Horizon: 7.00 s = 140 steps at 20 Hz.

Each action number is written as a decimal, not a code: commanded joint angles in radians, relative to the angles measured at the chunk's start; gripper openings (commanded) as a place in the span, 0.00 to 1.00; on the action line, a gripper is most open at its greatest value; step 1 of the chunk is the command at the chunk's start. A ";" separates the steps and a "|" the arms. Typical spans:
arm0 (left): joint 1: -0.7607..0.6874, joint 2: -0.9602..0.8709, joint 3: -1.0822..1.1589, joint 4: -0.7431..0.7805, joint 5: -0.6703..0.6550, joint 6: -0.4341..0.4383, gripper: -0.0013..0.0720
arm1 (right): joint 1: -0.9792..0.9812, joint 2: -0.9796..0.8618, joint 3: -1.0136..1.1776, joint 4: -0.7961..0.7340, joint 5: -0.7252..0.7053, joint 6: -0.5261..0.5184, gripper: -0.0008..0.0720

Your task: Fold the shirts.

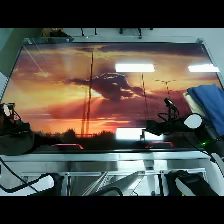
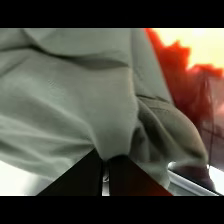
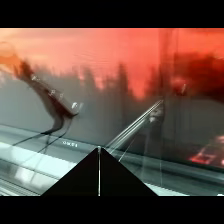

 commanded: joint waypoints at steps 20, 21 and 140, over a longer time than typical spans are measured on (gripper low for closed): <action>-1.013 0.189 0.553 -0.664 -0.060 0.094 0.57 | 0.000 0.000 0.000 0.000 -0.003 0.000 0.04; -1.024 0.140 0.554 -0.664 -0.059 0.072 0.97 | 0.000 0.000 0.000 0.000 0.006 0.001 0.04; -0.275 -0.264 0.297 -0.690 -0.181 0.303 0.04 | -0.245 -1.167 1.229 0.268 -0.078 -0.484 0.04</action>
